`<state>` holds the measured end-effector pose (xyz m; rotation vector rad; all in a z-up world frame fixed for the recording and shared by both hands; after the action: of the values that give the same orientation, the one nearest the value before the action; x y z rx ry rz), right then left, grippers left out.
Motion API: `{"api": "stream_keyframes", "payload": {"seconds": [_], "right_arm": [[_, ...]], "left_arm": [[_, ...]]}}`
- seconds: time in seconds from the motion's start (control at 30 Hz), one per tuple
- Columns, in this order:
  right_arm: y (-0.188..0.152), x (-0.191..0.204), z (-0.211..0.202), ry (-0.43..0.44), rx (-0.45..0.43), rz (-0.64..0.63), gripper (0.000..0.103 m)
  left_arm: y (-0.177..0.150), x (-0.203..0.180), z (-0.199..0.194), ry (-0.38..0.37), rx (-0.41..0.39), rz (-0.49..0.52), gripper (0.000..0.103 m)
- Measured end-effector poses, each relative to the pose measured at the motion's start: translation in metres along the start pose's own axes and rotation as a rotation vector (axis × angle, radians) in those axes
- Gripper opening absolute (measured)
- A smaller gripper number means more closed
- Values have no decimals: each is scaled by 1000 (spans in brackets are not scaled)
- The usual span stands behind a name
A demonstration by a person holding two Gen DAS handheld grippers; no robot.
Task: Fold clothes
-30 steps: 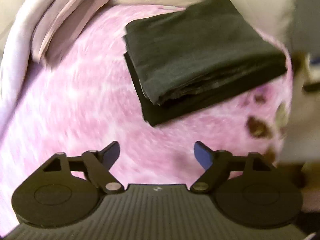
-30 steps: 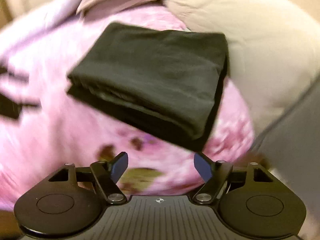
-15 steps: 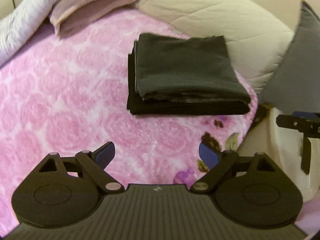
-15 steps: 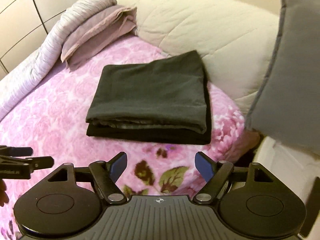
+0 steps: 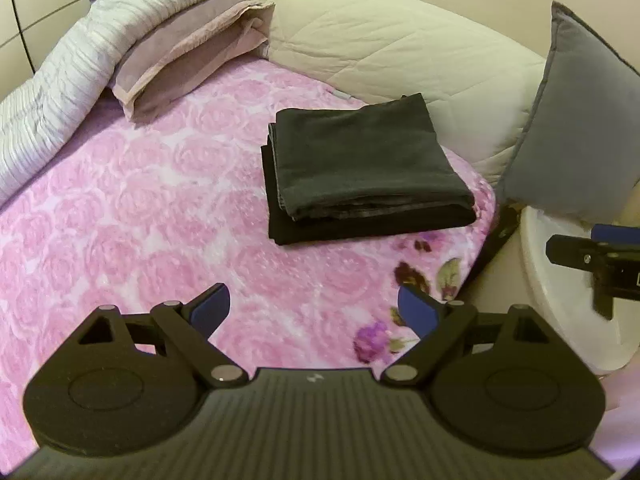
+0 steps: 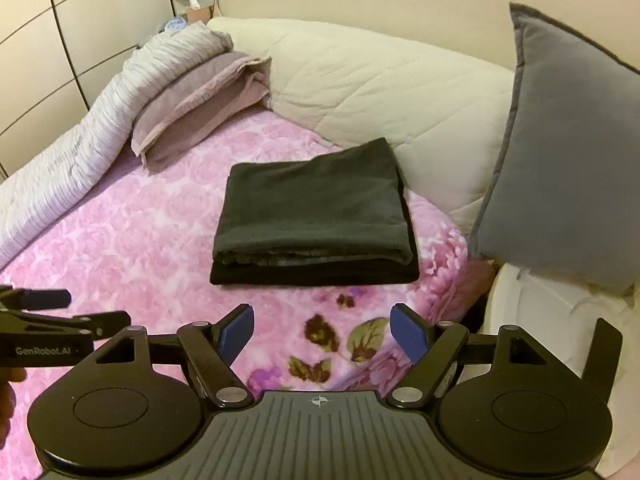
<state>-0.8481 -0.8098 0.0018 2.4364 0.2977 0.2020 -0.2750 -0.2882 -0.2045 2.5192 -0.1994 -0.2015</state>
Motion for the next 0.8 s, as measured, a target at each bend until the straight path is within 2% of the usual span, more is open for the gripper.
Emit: {"api": "stream_keyframes", "payload": {"seconds": [0.5, 0.8], "right_arm": [[29, -30, 2, 66, 12, -70, 79], [26, -39, 5, 73, 40, -81, 79]], "left_arm": [[16, -40, -10, 94, 1, -64, 89], [11, -49, -5, 90, 6, -94, 86]]}}
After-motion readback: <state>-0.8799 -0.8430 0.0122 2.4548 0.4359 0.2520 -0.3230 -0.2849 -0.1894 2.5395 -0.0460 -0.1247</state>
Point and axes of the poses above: each gripper's, at about its wrist camera, not at the fingertips, and z roughly the way its jaws point, x to its left, y to its top, the point moved 2 cm from there along z, roughly the way its jaws point, and after that the axes turned 2 degrees about -y, right-handed, at the moved point
